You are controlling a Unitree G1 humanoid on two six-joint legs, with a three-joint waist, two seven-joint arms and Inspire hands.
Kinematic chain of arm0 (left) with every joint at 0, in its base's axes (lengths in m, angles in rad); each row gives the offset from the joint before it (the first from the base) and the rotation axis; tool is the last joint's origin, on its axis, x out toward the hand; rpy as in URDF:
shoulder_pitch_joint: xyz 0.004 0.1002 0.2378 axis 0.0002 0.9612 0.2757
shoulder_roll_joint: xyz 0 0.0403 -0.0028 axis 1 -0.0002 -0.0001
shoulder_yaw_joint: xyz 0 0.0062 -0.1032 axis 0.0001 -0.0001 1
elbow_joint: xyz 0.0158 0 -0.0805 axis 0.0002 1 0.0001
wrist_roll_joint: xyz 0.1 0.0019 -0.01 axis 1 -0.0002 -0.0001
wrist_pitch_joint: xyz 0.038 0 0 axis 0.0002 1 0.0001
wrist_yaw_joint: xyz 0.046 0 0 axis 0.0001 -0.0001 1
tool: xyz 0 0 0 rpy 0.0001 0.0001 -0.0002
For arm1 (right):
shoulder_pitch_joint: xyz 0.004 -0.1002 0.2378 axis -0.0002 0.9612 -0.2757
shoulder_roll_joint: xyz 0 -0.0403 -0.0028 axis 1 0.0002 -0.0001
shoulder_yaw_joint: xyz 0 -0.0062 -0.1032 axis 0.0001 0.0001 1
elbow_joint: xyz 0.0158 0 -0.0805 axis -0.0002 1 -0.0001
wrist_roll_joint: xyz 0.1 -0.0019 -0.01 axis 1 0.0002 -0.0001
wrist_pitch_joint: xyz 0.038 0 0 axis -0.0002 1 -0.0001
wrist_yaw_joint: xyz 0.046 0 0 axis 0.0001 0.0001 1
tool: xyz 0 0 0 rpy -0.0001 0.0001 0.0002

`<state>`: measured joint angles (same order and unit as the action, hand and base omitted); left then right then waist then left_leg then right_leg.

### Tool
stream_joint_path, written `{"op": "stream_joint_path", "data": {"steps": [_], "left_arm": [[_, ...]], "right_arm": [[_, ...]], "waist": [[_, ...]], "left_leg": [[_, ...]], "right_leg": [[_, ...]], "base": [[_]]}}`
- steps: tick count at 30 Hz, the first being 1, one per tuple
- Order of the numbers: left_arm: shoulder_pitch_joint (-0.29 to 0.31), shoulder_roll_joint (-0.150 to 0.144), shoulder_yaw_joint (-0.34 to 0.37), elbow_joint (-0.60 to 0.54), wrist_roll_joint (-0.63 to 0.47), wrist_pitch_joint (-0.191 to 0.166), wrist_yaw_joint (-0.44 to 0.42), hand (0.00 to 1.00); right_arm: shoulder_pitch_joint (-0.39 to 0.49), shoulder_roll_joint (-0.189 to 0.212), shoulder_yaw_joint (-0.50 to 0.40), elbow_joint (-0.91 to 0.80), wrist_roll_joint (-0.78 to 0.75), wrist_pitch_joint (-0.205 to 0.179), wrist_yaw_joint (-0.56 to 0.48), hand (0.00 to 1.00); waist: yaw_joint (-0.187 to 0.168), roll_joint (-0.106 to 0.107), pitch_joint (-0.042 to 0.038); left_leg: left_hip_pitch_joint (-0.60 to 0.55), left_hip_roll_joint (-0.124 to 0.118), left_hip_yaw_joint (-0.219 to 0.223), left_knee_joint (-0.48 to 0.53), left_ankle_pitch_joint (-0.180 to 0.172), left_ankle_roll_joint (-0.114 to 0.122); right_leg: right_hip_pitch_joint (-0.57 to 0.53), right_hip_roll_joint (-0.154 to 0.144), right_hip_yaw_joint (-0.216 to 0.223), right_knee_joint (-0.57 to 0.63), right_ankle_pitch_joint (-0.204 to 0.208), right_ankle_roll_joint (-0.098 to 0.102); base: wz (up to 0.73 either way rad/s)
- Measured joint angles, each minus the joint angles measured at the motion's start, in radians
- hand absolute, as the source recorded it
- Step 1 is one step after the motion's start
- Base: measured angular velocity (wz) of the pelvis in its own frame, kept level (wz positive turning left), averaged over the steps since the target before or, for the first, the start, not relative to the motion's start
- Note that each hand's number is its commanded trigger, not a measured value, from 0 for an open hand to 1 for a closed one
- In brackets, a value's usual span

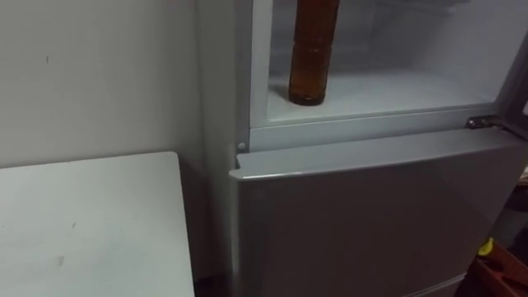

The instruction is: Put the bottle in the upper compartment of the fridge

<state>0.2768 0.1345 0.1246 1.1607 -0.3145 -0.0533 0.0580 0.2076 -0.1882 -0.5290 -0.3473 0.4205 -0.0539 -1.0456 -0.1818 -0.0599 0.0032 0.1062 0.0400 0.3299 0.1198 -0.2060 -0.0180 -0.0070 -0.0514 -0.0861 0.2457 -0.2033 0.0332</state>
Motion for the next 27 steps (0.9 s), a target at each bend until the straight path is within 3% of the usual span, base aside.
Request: {"op": "stream_joint_path", "data": {"steps": [16,19,22,27], "left_arm": [[-0.013,0.000,-0.077,0.004,-0.010,-0.022,0.004,0.00],[-0.018,0.002,-0.103,0.007,-0.031,-0.022,0.005,0.00],[-0.017,0.002,-0.120,0.008,-0.047,-0.022,0.004,0.00],[-0.020,0.003,-0.134,0.027,-0.048,-0.042,-0.001,0.00]], "right_arm": [[0.000,0.003,0.139,-0.028,-0.078,-0.003,0.005,0.00],[0.000,0.003,0.165,-0.042,-0.085,-0.003,0.014,0.00],[0.000,0.016,0.202,-0.051,-0.115,-0.017,0.024,0.00],[0.000,0.028,0.246,-0.059,-0.135,-0.040,0.034,0.00]], "waist": [[0.042,0.013,-0.0049],[0.049,0.019,-0.0090],[0.050,0.025,-0.0122],[0.054,0.028,-0.0108]], "left_leg": [[-0.010,0.000,-0.004,0.009,0.000,0.000],[-0.010,0.000,-0.005,0.009,0.000,0.000],[-0.010,0.000,-0.005,0.010,0.000,0.000],[-0.008,0.000,-0.006,0.012,0.000,0.000]], "right_leg": [[-0.017,0.000,-0.001,0.010,0.002,-0.003],[-0.012,0.000,-0.002,0.010,0.004,-0.003],[-0.011,0.000,-0.003,0.008,0.004,-0.003],[-0.005,0.000,-0.003,-0.008,0.005,-0.001]], "base": [[-0.04],[0.02],[0.00],[0.00]]}}
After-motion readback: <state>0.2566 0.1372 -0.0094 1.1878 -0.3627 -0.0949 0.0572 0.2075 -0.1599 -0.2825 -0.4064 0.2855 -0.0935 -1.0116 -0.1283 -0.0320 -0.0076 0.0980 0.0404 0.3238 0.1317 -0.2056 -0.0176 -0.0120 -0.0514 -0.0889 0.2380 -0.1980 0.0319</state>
